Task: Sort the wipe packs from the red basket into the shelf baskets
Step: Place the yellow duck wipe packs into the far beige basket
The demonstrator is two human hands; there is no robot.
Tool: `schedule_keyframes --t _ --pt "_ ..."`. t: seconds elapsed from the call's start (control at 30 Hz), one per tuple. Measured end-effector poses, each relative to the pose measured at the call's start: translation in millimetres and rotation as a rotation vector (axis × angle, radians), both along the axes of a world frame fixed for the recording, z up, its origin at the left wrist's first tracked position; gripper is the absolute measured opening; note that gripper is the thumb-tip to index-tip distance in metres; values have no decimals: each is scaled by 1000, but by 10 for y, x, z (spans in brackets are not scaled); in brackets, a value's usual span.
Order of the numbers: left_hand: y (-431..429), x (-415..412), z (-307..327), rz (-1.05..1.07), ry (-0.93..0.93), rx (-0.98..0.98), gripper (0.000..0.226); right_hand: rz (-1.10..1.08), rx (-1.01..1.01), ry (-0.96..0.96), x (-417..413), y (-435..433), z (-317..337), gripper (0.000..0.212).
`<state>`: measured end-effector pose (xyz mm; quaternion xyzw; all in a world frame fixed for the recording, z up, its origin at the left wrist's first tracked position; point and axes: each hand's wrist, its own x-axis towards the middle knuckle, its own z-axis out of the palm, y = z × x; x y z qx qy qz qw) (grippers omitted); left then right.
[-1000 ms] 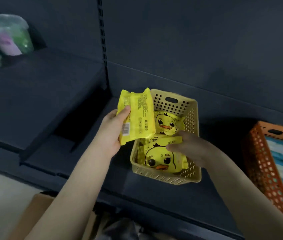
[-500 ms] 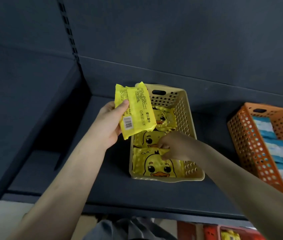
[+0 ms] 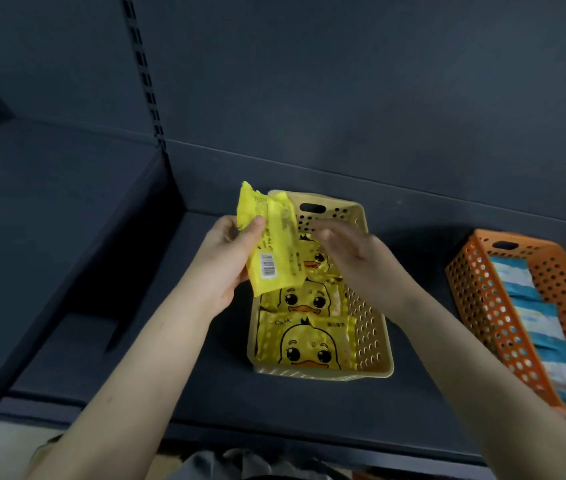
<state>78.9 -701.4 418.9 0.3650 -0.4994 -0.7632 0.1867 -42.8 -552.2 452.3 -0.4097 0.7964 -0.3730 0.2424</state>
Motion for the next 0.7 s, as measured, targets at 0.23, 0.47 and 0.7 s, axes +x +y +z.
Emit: schedule_keyframes --t 0.23,0.47,0.7 --pt "128 -8 137 -301 73 -136 58 -212 72 -600 -156 -22 -252 73" --pt "-5 -167 -93 -191 -256 -447 50 -2 321 -247 -438 -91 -187 37" --pt "88 -225 -179 -261 -212 -399 48 238 636 107 -534 -382 -280 55"
